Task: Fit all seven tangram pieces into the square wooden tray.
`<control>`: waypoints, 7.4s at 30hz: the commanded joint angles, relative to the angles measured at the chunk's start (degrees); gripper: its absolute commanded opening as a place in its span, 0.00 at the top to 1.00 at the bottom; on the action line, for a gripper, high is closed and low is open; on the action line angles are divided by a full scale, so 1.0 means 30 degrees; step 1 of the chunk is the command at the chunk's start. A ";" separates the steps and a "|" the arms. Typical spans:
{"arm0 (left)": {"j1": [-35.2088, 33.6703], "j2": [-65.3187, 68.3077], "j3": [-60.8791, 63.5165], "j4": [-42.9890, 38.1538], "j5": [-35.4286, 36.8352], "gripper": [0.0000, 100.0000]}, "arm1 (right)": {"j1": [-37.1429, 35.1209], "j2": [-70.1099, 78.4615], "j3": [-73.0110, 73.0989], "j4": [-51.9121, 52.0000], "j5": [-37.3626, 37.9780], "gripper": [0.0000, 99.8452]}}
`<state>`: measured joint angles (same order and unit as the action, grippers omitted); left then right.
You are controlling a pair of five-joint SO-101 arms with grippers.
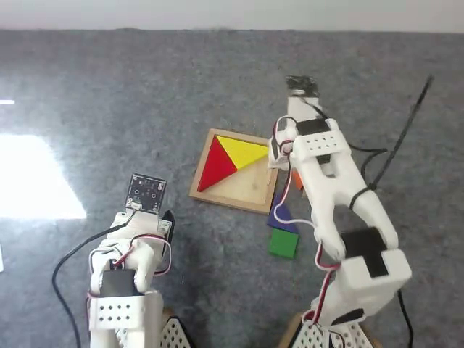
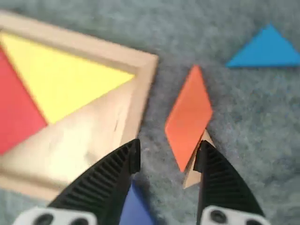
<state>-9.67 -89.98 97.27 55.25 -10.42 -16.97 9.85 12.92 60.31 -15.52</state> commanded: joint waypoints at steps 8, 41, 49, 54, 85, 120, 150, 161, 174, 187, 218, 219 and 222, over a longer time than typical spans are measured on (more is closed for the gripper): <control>-0.0117 -0.0293 -0.0161 0.0000 -0.0234 0.85 | 0.0542 0.1773 -0.1465 -0.1509 -0.3311 0.79; -0.0117 -0.0293 -0.0161 0.0000 -0.0234 0.85 | 0.2681 0.2886 -0.2989 -0.0777 0.4278 0.79; -0.0117 -0.0293 -0.0161 0.0000 -0.0234 0.85 | 0.1158 0.1509 -0.2520 -0.0366 0.3341 0.79; -0.0117 -0.0293 -0.0161 0.0000 -0.0234 0.85 | 0.0044 0.1216 -0.2081 0.0190 0.1846 0.79; -0.0117 -0.0293 -0.0161 0.0000 -0.0234 0.85 | 0.2095 0.2066 -0.4103 0.1040 -0.1348 0.79; -0.0117 -0.0293 -0.0161 0.0000 -0.0234 0.85 | 0.3560 0.5700 -0.4659 -0.0396 -0.0791 0.79; -0.0117 -0.0293 -0.0161 0.0000 -0.0234 0.85 | 0.2359 0.3473 -0.5509 0.0894 0.1231 0.79; -0.0117 -0.0293 -0.0161 0.0000 -0.0234 0.85 | 0.2857 0.6520 -0.6066 0.0425 0.1260 0.79; -0.0117 -0.0293 -0.0161 0.0000 -0.0234 0.85 | 0.2300 0.2769 -0.5978 0.1363 0.2051 0.79; -0.0117 -0.0293 -0.0161 0.0000 -0.0234 0.85 | 0.1216 0.4703 -0.5714 0.1304 0.2168 0.79; -0.0117 -0.0293 -0.0161 0.0000 -0.0234 0.85 | 0.5641 0.5905 -0.7385 0.2330 0.2374 0.79; -0.0117 -0.0293 -0.0161 0.0000 -0.0234 0.85 | 0.5846 0.5788 -0.7736 0.2681 0.2696 0.79; -0.0117 -0.0293 -0.0161 0.0000 -0.0234 0.85 | 0.6198 0.5817 -0.8440 0.3531 0.3634 0.79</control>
<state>-9.67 -89.98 97.27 55.25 -10.42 -0.79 30.68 -7.65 67.43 -7.96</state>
